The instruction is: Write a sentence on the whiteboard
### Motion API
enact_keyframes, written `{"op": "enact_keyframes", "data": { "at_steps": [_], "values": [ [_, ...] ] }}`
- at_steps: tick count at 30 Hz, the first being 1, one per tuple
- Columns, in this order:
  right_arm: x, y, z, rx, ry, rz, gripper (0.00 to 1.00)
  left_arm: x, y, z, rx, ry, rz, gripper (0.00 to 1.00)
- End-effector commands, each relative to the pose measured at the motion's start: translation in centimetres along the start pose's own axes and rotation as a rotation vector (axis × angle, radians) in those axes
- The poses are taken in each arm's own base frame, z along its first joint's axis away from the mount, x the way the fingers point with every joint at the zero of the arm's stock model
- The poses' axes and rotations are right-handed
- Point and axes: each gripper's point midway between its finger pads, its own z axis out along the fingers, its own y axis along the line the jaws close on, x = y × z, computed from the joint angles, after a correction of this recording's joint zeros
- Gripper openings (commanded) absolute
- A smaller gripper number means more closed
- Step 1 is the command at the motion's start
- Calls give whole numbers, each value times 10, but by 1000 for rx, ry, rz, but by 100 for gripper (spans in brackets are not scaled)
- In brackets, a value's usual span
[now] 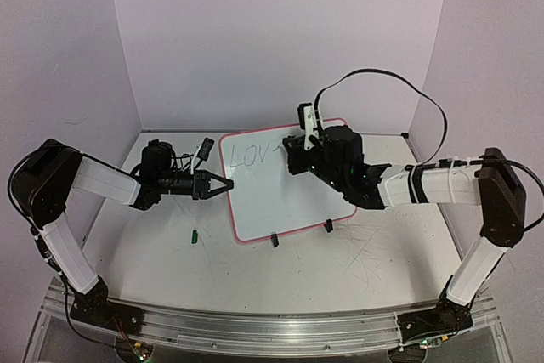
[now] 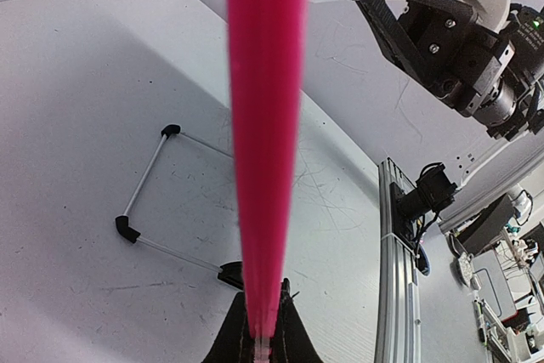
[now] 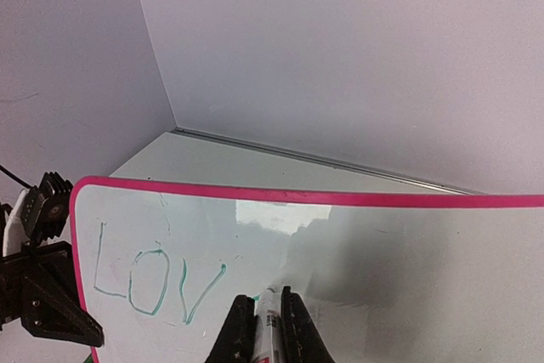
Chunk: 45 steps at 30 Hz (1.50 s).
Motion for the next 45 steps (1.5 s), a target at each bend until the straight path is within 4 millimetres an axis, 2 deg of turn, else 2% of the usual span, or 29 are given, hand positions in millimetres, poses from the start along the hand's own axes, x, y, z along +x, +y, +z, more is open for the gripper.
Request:
{"op": "enact_keyframes", "data": {
  "at_steps": [1,7,20,35,39,45],
  "values": [
    [-22,-1,6,8,-50,4,0,-18,-5,0,15,-28,57,0],
    [-23,1,9,1,-48,2,0,-18,-4,1,17,-27,57,0],
    [8,17,13,-48,39,-5,0,-19,-5,1,18,-29,60,0],
    [35,7,-2,-17,102,0,0,-18,-4,1,16,-28,57,0],
    [33,1,-5,9,97,-11,0,-19,-4,1,16,-29,57,0],
    [14,-14,-11,70,52,-26,0,-18,-4,1,16,-26,54,0]
  ]
}}
